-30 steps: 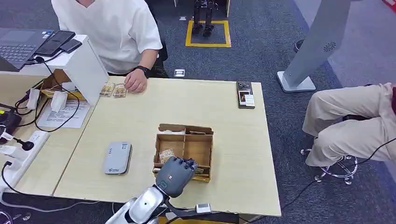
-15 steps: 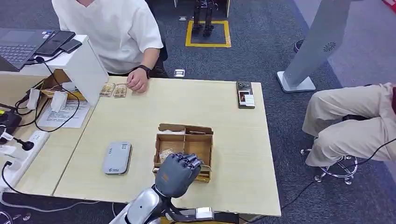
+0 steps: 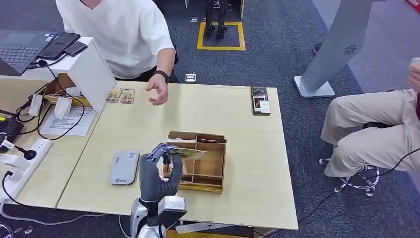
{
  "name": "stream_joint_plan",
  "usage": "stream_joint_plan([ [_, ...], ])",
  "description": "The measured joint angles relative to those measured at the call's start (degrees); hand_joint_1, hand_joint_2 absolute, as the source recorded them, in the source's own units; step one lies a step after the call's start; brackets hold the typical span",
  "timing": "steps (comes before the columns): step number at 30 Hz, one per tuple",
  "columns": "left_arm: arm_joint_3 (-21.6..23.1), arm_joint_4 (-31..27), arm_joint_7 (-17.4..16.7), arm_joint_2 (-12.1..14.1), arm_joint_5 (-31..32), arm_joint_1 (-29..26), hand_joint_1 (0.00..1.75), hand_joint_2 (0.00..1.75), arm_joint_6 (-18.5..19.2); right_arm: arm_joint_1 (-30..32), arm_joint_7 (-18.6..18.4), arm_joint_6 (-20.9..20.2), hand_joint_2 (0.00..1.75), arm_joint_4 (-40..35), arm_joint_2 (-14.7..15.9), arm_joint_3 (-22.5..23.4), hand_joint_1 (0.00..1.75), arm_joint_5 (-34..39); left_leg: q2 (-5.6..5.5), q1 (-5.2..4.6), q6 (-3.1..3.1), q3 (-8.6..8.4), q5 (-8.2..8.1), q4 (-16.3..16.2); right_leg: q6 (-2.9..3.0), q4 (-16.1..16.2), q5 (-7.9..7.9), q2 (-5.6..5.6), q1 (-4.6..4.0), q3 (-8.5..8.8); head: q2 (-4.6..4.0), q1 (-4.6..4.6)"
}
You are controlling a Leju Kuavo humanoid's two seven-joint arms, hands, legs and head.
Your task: Pass the card to the sensor for recognition and then transmit it.
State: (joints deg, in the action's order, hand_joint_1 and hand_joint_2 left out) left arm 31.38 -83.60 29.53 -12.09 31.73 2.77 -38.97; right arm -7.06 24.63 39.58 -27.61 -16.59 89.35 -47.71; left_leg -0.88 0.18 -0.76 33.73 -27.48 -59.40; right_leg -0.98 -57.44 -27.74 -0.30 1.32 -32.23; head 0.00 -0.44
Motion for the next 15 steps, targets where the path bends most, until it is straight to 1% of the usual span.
stream_joint_plan([
  [2, -1.55, 0.0, -0.24, -0.48, -4.17, 0.14, 1.75, 1.75, 0.65, 0.05, 0.04, 0.0, 1.75, -0.11, 0.0, 0.0, 0.0, -0.11, 0.01, 0.01, 0.01, 0.0, 0.01, 0.0, 0.0, 0.0, 0.01, 0.01, 0.0, 0.0, 0.02, 0.0],
  [3, -2.35, 0.02, -0.46, -0.68, -4.56, 0.41, 1.75, 1.75, 0.57, 0.08, 0.07, 0.0, 1.75, -0.11, 0.0, 0.0, 0.0, -0.24, 0.01, 0.01, 0.01, 0.0, 0.01, 0.0, 0.01, 0.0, 0.01, 0.02, -0.01, 0.0, 0.02, 0.02],
  [5, -4.15, 0.44, -2.08, -0.85, -4.16, 1.66, 1.75, 1.75, -0.2, 0.07, 0.11, 0.0, 1.75, -0.09, 0.0, 0.0, 0.0, -0.72, 0.0, 0.01, 0.01, 0.0, 0.02, 0.0, 0.01, 0.0, 0.01, 0.0, -0.01, 0.0, 0.0, 0.0],
  [8, -7.3, 2.36, -5.64, -0.96, -1.49, 4.78, 1.75, 1.75, -0.66, 0.02, 0.11, 0.0, 1.75, 0.0, 0.02, 0.0, 0.0, -1.87, 0.0, 0.01, 0.04, -0.01, 0.04, 0.0, 0.01, -0.01, 0.03, 0.01, 0.0, 0.01, 0.0, 0.0],
  [12, -11.65, 5.82, -10.47, -1.16, 5.33, 7.99, 1.75, 1.75, -0.75, -0.08, -0.07, 0.0, 1.75, 0.22, 0.07, 0.0, 0.0, -3.25, 0.0, 0.01, 0.04, 0.0, 0.04, 0.0, 0.01, -0.01, 0.03, 0.02, 0.0, 0.01, 0.0, 0.0],
  [15, -14.95, 8.83, -11.69, -1.33, 6.44, 10.11, 1.75, 1.75, -0.79, -0.33, -0.07, 0.0, 1.75, 0.5, 0.18, 0.0, 0.0, -3.93, 0.01, 0.01, 0.04, -0.01, 0.04, 0.0, 0.01, -0.01, 0.03, 0.05, 0.0, 0.0, 0.02, 0.02],
])
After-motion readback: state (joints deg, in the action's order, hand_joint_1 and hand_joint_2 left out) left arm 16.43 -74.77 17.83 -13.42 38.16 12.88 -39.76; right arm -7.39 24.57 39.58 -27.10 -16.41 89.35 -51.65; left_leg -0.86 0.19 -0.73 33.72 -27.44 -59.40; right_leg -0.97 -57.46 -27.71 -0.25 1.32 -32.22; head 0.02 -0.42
